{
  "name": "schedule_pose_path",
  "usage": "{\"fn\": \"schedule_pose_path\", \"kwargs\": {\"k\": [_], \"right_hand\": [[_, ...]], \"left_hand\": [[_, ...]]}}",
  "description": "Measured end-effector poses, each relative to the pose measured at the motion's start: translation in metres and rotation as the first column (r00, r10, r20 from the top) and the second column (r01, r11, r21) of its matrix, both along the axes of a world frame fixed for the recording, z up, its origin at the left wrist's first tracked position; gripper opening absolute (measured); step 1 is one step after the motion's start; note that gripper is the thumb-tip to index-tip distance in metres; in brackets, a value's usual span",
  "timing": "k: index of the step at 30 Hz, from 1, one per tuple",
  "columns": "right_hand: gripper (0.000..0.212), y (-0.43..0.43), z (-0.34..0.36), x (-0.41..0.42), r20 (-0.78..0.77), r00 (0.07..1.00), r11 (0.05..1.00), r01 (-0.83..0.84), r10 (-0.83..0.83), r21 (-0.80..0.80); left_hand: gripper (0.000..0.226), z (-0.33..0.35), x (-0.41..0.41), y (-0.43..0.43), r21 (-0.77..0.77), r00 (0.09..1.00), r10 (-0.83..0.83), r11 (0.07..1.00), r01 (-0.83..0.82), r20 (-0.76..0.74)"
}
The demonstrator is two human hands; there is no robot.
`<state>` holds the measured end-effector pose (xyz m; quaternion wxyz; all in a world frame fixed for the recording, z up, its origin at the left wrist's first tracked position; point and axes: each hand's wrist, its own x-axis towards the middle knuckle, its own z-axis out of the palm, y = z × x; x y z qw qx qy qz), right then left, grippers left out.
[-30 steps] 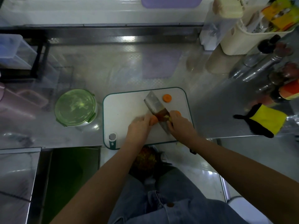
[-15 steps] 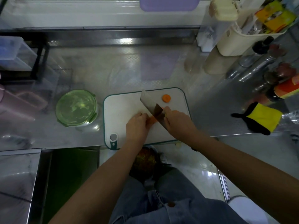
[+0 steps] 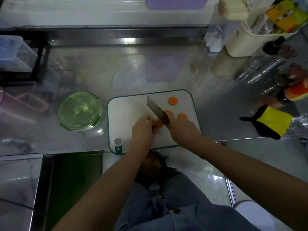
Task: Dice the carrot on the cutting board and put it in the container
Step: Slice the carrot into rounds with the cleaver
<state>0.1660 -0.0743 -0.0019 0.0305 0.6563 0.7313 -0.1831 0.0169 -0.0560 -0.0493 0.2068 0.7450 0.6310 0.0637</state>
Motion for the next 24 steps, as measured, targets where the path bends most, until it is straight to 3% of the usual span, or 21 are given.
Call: {"fn": "schedule_pose_path", "kwargs": {"k": [14,17,20,24], "right_hand": [[0.046,-0.002,-0.035,-0.002,-0.034,0.999,0.995,-0.016,0.019,0.096],[0.044,0.000,-0.032,-0.001,-0.039,0.999,0.999,-0.002,0.004,0.041],[0.044,0.006,-0.024,0.003,-0.147,0.986,0.996,0.078,-0.083,-0.038],[0.038,0.010,-0.019,0.011,-0.097,0.995,0.999,0.034,-0.032,0.017]], "left_hand": [[0.018,-0.002,0.001,0.005,-0.031,1.000,-0.013,0.999,0.013,0.012],[0.018,0.001,0.001,0.005,-0.037,1.000,-0.011,0.999,0.011,0.018],[0.019,0.003,0.001,0.004,-0.044,1.000,-0.010,0.999,0.011,0.016],[0.019,0.004,0.001,0.004,-0.072,0.999,0.021,0.997,-0.018,0.036]]}}
